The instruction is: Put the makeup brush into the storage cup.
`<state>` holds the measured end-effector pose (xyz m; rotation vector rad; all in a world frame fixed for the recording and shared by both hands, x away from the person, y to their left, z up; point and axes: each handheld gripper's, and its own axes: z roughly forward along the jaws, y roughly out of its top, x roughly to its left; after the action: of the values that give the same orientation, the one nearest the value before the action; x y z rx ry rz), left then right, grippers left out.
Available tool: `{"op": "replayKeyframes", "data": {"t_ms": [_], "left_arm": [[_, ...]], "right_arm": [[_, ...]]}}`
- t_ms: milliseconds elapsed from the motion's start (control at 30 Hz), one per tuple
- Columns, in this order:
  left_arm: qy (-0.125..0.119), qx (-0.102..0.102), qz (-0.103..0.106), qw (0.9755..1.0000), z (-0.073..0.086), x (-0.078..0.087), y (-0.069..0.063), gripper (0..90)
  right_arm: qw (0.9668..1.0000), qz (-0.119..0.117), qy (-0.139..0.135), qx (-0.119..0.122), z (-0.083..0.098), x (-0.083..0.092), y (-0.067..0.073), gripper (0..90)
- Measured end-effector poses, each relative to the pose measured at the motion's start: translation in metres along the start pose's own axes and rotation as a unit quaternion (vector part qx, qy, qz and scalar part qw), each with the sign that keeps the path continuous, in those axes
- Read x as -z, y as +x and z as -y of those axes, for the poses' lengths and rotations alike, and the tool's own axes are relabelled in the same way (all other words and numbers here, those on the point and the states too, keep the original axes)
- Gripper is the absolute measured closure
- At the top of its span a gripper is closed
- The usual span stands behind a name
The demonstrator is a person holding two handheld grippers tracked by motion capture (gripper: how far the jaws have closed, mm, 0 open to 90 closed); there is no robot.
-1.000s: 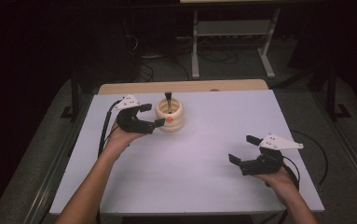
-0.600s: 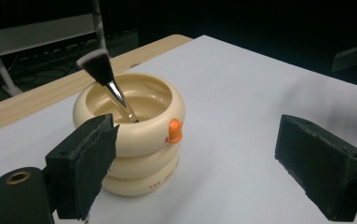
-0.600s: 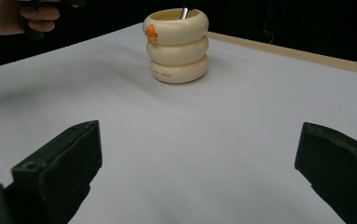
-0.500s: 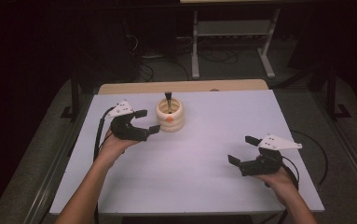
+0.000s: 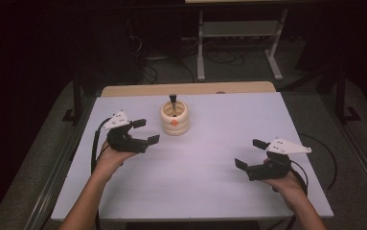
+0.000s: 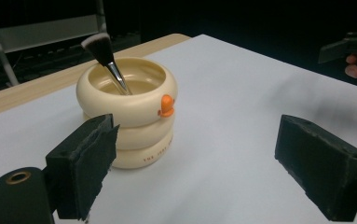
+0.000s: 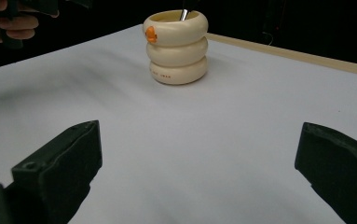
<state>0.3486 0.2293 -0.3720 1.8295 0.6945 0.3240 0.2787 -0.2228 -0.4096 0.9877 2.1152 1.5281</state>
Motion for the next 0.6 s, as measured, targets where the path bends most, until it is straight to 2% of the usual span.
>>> {"op": "replayKeyframes", "data": {"t_ms": [333,600], "left_arm": [[-0.008,-0.002,0.000,1.0000,0.007,0.012,-0.009,12.1],[-0.006,-0.007,-0.004,0.9999,0.020,0.021,-0.016,12.1]], "right_arm": [[1.0000,0.001,0.000,0.001,0.000,0.000,0.000,0.0],[1.0000,0.001,-0.002,-0.001,0.000,0.000,0.000,0.0]]}}
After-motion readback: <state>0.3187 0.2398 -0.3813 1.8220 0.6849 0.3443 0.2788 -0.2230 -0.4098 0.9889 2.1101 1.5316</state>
